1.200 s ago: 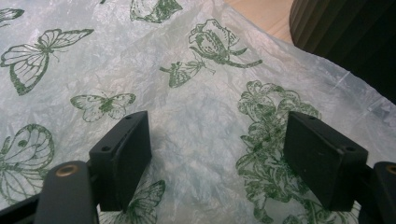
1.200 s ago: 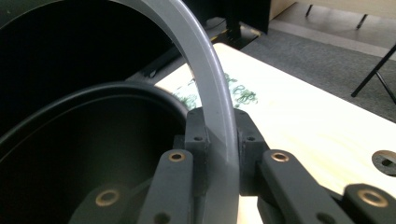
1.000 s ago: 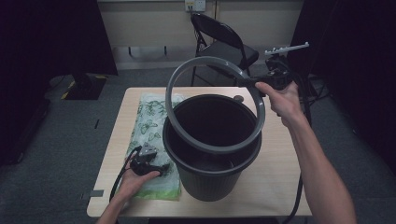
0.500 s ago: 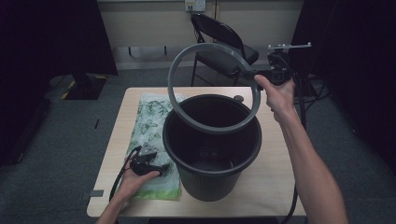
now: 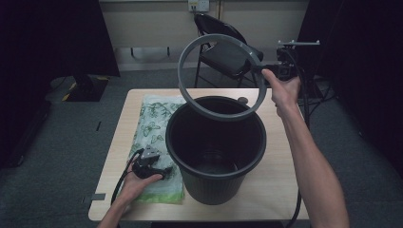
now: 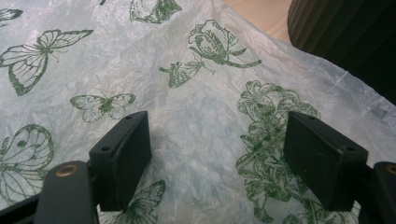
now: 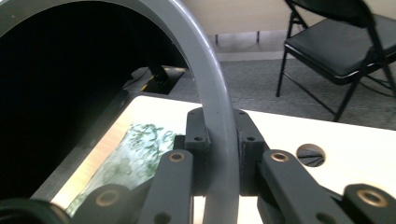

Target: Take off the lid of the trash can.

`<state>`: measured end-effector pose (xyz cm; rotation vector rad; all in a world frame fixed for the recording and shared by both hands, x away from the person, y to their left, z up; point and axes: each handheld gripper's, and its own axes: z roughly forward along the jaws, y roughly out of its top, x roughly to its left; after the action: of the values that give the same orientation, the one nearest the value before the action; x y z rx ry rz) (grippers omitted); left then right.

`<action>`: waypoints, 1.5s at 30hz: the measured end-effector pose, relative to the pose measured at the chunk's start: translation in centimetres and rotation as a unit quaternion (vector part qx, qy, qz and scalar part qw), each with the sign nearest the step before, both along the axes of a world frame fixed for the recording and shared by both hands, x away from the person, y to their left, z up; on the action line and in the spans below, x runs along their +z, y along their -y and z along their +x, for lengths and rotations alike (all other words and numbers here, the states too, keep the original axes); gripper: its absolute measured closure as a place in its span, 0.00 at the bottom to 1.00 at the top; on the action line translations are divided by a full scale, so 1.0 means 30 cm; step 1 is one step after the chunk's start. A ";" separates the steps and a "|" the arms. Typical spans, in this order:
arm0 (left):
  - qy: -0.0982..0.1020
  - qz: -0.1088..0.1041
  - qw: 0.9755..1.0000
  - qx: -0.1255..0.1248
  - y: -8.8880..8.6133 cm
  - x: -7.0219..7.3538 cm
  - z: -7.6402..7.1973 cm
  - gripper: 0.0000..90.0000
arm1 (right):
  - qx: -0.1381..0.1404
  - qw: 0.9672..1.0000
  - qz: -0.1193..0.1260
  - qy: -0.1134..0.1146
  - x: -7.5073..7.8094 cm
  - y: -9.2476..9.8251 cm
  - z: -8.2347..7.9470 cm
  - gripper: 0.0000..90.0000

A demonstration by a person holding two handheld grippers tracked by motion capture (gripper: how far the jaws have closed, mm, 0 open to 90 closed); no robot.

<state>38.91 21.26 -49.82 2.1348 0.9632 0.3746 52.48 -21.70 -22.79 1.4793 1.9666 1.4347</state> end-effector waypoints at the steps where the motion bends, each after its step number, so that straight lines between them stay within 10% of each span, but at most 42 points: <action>1: 0.000 0.000 1.000 0.000 0.000 0.000 0.000 0.25 | -0.006 1.000 -0.001 0.000 0.003 0.004 0.009 0.89; 32: 0.000 -0.001 1.000 -0.005 -0.006 0.000 0.001 0.25 | -0.124 0.992 -0.021 -0.021 -0.027 0.168 0.158 0.89; 45: 0.004 0.000 1.000 -0.001 -0.001 -0.002 -0.001 0.25 | -0.142 0.986 -0.069 -0.053 -0.224 0.199 0.140 0.89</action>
<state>38.88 21.28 -49.89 2.1335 0.9561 0.3815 56.67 -27.68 -29.52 1.7200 1.7824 1.0985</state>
